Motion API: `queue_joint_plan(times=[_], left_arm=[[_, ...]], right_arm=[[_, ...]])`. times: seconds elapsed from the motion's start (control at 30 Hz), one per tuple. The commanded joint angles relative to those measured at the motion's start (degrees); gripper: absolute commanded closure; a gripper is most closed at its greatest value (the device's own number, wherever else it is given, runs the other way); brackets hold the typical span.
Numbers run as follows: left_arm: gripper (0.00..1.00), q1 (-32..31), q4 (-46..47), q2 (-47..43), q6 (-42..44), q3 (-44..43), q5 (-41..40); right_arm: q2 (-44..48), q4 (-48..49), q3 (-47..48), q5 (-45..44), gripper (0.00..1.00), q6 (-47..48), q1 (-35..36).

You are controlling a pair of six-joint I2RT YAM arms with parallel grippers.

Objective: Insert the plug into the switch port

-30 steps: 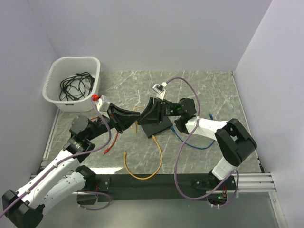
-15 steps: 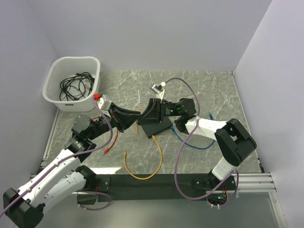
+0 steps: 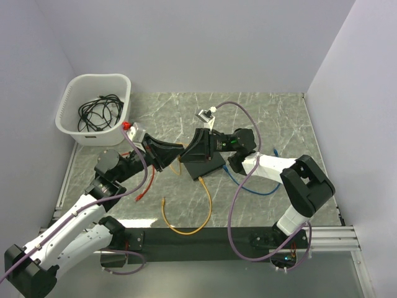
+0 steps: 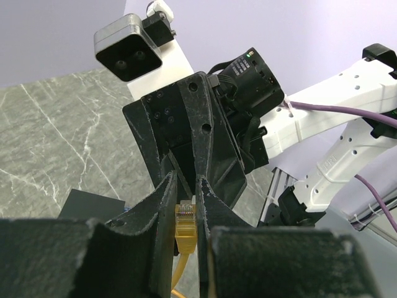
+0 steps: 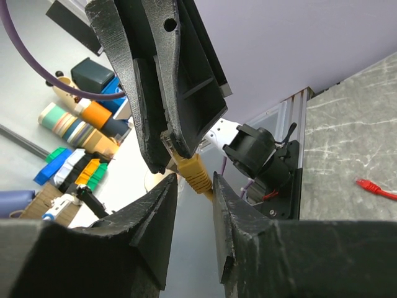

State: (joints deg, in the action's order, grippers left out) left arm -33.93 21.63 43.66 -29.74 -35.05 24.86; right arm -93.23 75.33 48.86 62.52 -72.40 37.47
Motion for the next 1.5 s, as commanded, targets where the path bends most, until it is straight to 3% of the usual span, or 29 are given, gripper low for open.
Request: queue_joint_plan(times=[0.0, 0.87, 1.1, 1.17, 1.3, 1.33, 1.47], left_arm=[[1.00, -0.2, 2.3, -0.8, -1.0, -0.3, -1.0], [1.00, -0.2, 2.1, 0.4, -3.1, -0.4, -2.5], [0.99, -0.2, 2.7, 1.6, -3.5, 0.2, -2.9], [0.99, -0.2, 2.4, 1.9, -3.3, 0.1, -3.6], [0.82, -0.2, 1.3, 1.9, -3.1, -0.1, -4.7], [0.69, -0.2, 1.1, 1.6, -3.0, -0.2, -5.0], [0.43, -0.2, -0.8, 0.1, -2.5, -0.5, -7.4]], right_arm=[[1.0, 25.5, 1.9, -0.6, 0.64, -0.7, 0.2], [2.9, 19.8, 2.0, -3.5, 0.73, 2.8, 0.9], [3.4, 18.4, 2.3, -3.3, 0.86, 3.7, 1.3], [3.3, 17.7, 2.5, -2.9, 1.00, 3.8, 1.5], [3.7, 16.7, 2.6, -2.8, 1.00, 4.1, 1.5], [3.8, 15.2, 2.6, -2.9, 1.00, 4.6, 1.5], [8.2, 4.4, 3.0, -3.2, 1.00, 11.2, 1.0]])
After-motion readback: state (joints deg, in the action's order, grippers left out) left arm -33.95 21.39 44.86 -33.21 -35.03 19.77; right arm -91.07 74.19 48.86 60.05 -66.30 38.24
